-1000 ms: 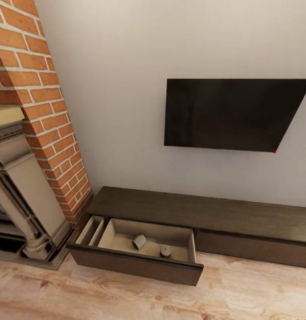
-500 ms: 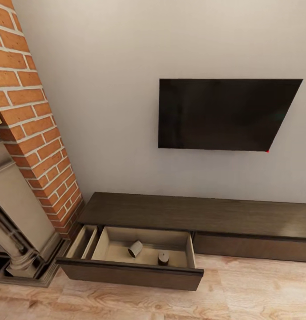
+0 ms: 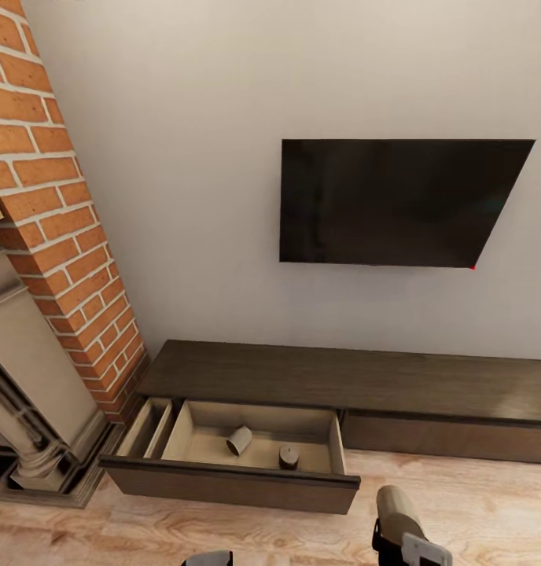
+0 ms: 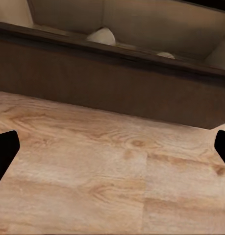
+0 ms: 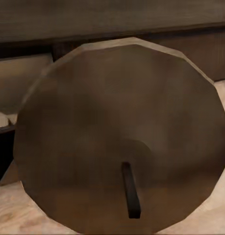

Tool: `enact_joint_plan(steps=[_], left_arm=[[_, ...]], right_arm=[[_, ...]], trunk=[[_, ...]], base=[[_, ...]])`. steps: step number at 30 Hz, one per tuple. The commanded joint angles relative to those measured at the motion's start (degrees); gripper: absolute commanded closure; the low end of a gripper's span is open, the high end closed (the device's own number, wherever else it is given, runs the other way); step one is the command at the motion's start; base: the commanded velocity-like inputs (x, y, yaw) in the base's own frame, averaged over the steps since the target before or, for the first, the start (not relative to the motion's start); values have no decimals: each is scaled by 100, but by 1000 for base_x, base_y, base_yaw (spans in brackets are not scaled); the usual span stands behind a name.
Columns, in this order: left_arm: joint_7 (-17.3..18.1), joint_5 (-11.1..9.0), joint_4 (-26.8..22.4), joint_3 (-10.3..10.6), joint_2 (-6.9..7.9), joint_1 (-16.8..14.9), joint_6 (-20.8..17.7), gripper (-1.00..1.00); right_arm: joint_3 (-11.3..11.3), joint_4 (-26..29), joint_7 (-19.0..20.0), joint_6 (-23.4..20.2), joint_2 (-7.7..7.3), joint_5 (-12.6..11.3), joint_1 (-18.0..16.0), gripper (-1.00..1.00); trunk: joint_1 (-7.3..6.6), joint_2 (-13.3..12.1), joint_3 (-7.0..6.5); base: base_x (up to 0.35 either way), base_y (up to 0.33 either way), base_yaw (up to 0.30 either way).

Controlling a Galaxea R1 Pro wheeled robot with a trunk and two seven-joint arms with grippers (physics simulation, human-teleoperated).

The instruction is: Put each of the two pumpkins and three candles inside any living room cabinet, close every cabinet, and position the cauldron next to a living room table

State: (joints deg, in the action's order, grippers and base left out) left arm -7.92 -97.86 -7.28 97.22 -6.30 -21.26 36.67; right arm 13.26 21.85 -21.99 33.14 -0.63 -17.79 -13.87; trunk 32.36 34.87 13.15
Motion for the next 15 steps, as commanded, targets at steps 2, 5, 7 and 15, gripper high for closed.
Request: enact_joint_plan(steps=[2,5,7,15], left_arm=[[-60,-6,-12,41,-148,-223,-31,-100],[-60,-5,-21,42,-348,-535,-188,-100],[-60,-5,-24,41,-370,-678,-272,-100],[-48,-34,-124,22,-370,-1540,-688,-100]], right_arm=[[30,19,-61,-106,-59,-74,-204,100],[0,45,-110,-231,-85,-75,-482,100],[-35,113,-133,-338,-92,-75,-597,100],[-550,1163,-132,-1982,-134,-75,-845,100]], trunk=[[1,8,10],[1,8,10],[1,8,10],[1,8,10]], base=[[0,0,0],[0,0,0],[0,0,0],[0,0,0]])
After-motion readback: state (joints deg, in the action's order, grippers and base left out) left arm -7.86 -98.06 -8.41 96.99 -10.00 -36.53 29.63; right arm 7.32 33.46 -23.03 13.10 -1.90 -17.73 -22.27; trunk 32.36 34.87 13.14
